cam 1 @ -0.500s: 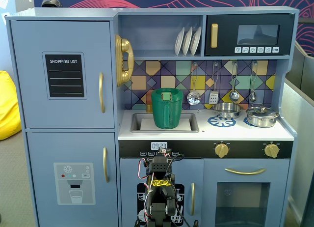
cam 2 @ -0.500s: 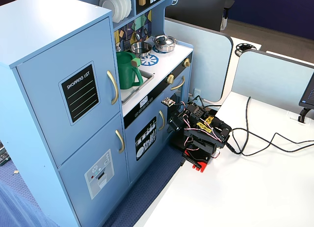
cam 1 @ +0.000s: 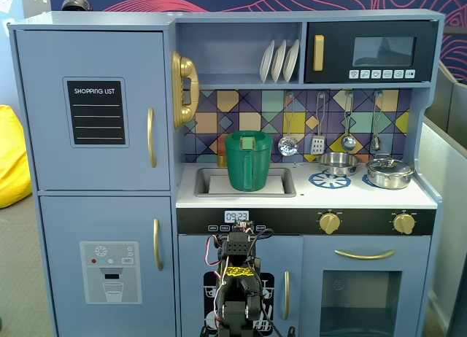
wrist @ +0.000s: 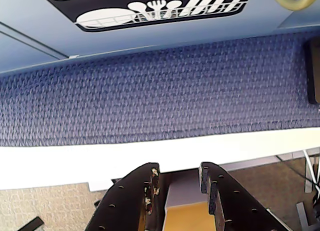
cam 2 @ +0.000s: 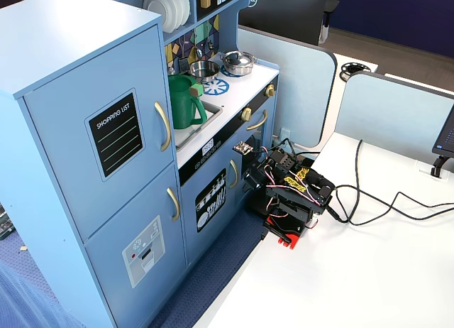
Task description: Open the left cabinet door
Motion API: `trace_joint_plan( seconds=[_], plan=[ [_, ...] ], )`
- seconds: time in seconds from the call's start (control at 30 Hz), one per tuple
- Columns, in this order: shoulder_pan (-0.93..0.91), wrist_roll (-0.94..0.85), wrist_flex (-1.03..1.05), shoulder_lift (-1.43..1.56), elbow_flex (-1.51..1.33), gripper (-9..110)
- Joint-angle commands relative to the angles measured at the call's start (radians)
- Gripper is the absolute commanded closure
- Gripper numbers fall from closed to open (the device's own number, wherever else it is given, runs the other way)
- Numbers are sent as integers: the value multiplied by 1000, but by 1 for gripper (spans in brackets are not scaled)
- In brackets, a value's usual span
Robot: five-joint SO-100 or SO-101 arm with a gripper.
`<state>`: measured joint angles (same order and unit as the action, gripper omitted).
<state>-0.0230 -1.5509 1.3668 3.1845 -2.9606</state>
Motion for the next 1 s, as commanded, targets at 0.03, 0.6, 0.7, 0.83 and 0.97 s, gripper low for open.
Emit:
trace_joint_plan(
  seconds=[0.03, 0.6, 0.7, 0.83, 0.97],
  plan=[
    [-14, -3, 166, -5, -37, 101],
    [41, 31, -57, -8, 41, 100],
    [118, -20, -212, -11, 121, 101],
    [229, -163, -380, -44, 236, 101],
    [367, -204, -552, -98, 367, 99]
  ],
)
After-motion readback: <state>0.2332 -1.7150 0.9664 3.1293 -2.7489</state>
